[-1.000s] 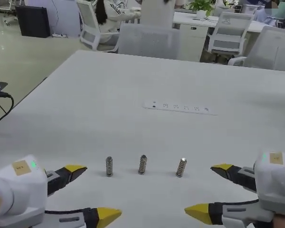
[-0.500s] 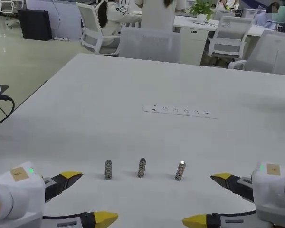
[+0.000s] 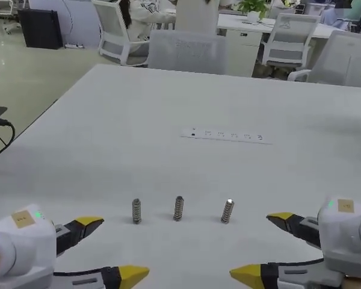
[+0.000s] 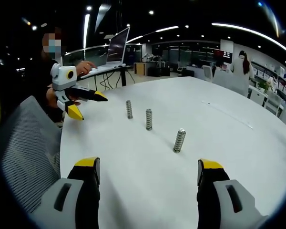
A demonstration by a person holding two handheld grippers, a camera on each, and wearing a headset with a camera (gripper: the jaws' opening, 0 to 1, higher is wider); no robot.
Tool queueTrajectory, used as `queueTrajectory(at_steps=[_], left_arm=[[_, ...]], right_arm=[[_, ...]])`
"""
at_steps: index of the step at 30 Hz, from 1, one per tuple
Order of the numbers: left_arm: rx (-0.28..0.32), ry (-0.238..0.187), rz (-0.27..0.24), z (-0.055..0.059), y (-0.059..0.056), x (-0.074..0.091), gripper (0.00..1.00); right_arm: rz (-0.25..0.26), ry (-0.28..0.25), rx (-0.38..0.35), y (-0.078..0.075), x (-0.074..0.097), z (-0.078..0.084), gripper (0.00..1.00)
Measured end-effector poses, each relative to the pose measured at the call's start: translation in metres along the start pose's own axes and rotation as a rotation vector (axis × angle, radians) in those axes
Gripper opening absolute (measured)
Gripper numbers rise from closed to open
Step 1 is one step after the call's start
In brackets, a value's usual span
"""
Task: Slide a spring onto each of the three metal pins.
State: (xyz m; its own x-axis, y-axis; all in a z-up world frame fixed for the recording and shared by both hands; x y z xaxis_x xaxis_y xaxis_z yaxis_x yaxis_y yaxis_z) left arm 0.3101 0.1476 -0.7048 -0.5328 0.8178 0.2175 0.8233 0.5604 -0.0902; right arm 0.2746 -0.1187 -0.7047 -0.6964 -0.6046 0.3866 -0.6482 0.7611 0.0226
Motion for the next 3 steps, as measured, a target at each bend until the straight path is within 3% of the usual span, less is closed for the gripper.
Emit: queueTrajectory(at_steps=[3], left_arm=[[-0.001, 0.004, -0.005, 0.0004, 0.0003, 0.0009, 0.71]], right_arm=[[-0.002, -0.001, -0.002, 0.0000, -0.0007, -0.0003, 0.83]])
Point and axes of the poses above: the centre of the closed fingertips' face, and the gripper's own axes: x roughly backward along the fingers, y roughly to its left, z roughly out of its underside, the point moved 6 cm from there along x, roughly backward along the fingers, and after that the axes turned 8 degrees about -y, right-handed, at the moved point
